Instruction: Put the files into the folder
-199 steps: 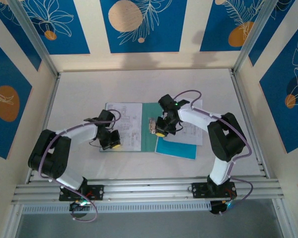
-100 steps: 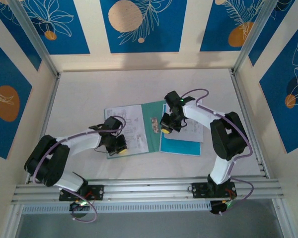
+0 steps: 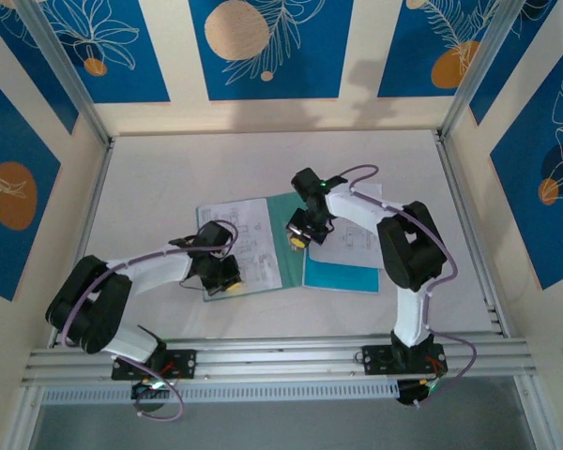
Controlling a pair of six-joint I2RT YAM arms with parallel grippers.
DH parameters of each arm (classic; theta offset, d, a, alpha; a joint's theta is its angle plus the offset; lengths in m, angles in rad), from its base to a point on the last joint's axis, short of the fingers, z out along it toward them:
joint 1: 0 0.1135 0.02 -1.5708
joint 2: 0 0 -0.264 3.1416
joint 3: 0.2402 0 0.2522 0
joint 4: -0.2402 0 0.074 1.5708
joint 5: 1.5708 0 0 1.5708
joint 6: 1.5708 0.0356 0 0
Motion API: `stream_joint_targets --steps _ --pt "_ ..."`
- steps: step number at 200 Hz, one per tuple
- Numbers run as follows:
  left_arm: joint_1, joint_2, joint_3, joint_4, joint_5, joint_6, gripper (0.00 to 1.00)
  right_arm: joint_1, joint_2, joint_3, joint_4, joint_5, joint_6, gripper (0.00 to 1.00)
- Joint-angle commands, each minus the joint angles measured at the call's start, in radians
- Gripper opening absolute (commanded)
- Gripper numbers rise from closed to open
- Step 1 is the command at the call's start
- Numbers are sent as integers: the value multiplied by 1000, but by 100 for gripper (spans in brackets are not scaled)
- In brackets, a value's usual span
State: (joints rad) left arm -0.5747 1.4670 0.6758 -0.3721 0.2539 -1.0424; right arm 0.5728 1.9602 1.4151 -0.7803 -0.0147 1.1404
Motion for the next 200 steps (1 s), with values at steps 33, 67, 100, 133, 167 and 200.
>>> stream_joint_targets --steps 33,67,100,133,167,200 --pt "-15 -16 -27 -35 -12 -1 0 34 58 65 -69 44 104 0" --pt "-16 -16 -29 -35 -12 0 0 45 81 82 -89 56 122 0" --pt "-15 -14 -27 -36 -12 2 0 47 97 79 -92 61 131 0" --pt "-16 -14 -26 -37 -12 2 0 52 103 87 -101 71 132 0" --pt "-15 -14 -27 -37 -12 1 0 56 121 92 -114 74 135 0" --pt "-16 -17 -27 -41 -15 1 0 69 136 122 -159 112 128 0"
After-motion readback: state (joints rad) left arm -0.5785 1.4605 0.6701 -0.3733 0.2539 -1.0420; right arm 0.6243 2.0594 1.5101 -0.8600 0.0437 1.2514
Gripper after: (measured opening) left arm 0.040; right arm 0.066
